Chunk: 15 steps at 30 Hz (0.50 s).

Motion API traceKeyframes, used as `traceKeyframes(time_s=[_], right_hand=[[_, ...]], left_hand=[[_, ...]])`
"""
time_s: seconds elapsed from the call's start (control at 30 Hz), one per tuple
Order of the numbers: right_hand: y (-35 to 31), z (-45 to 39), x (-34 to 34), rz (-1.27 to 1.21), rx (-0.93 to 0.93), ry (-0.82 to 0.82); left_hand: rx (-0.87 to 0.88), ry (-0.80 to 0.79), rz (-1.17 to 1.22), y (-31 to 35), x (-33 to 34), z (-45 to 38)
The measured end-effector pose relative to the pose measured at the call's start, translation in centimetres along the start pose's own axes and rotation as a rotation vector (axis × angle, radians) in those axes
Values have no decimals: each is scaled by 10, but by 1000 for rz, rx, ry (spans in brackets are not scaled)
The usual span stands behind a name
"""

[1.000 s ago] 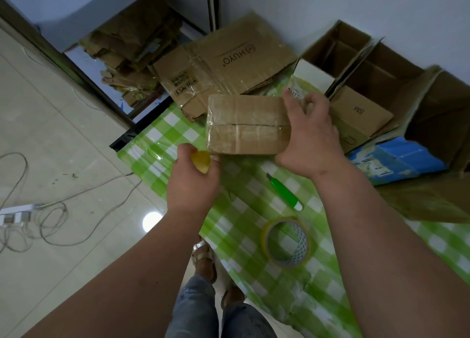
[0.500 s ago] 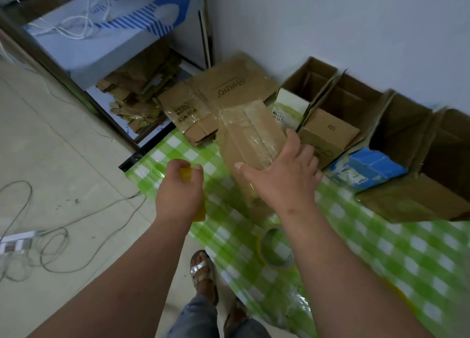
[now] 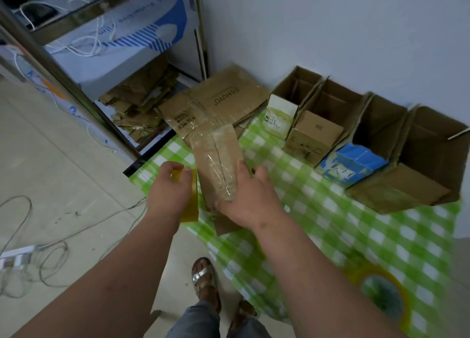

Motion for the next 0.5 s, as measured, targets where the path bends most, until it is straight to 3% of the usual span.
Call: traceKeyframes(time_s=[0.17,0.5], right_hand=[[-4,2,12,33,-8,-40],[12,0,26,39,136,129]], left_hand=[[-19,-45,-21,-6,-6,1],[79,-241,-29,4,7,5]])
Point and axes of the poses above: each hand's wrist, its own z-axis away from the middle knuckle, its own x-axis out of the palm, y = z × x, the point moved 3 cm from there along -z, towards the middle knuckle, and after that the axes turned 9 degrees about -x, right-handed, at the moved point
